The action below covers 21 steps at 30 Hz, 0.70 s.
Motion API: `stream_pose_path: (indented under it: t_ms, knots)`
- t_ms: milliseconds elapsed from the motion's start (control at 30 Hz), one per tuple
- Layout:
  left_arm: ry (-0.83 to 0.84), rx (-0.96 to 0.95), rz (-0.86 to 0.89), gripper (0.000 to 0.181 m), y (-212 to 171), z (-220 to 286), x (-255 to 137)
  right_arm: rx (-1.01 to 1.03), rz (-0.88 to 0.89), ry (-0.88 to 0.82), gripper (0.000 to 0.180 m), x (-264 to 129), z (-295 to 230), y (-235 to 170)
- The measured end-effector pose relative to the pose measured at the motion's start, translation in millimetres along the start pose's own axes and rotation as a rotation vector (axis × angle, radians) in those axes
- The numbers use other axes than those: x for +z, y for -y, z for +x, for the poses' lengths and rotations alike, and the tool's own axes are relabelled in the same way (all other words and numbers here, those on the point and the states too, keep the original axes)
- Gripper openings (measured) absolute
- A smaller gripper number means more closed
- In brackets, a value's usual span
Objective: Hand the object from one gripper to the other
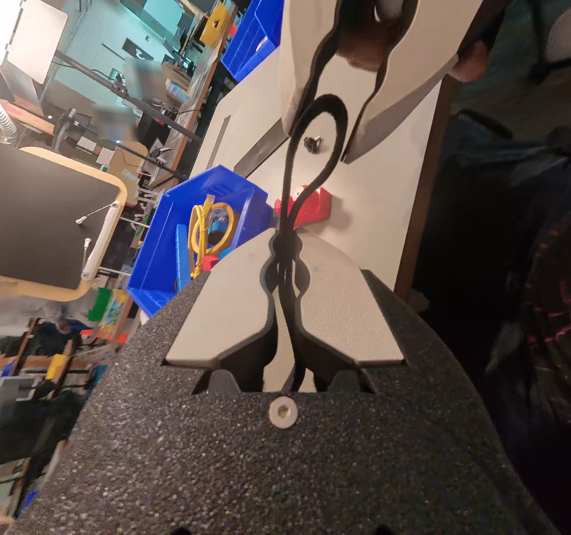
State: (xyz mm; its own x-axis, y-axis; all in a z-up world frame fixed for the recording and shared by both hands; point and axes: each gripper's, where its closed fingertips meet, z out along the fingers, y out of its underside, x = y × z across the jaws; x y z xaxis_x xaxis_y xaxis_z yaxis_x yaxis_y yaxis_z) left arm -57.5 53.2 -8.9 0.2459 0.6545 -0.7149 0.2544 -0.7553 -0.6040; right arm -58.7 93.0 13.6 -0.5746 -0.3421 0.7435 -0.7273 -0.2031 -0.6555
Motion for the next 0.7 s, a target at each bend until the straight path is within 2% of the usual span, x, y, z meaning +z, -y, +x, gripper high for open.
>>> stream_pose_path:
  t_ms: [33, 167, 367, 433, 633, 700]
  knots:
    - [0.007, 0.02, -0.018, 0.006, -1.5, -0.1, -0.8, -0.018, -0.012, -0.002, 0.032, 0.7, -0.9, -0.6]
    - [0.011, 0.058, -0.038, 0.006, -1.6, 1.0, -3.7, -0.004, 0.023, 0.005, 0.048, 1.4, -3.0, 7.1]
    - [-0.063, 0.101, 0.0, 0.006, 5.4, 15.8, -5.8, -0.008, 0.033, 0.02, 0.056, 4.3, -8.1, 8.2]
    - [-0.089, 0.112, 0.022, 0.006, 10.2, 21.5, -6.2, -0.01, 0.044, 0.046, 0.049, 6.7, -14.2, 10.3]
    - [-0.121, 0.119, 0.065, 0.006, 15.2, 28.6, -5.5, -0.038, 0.037, 0.053, 0.006, 12.8, -20.6, 9.1]
    - [-0.113, 0.08, 0.085, 0.007, 14.8, 24.9, -5.5, -0.046, 0.031, 0.032, 0.006, 14.6, -17.8, 9.1]
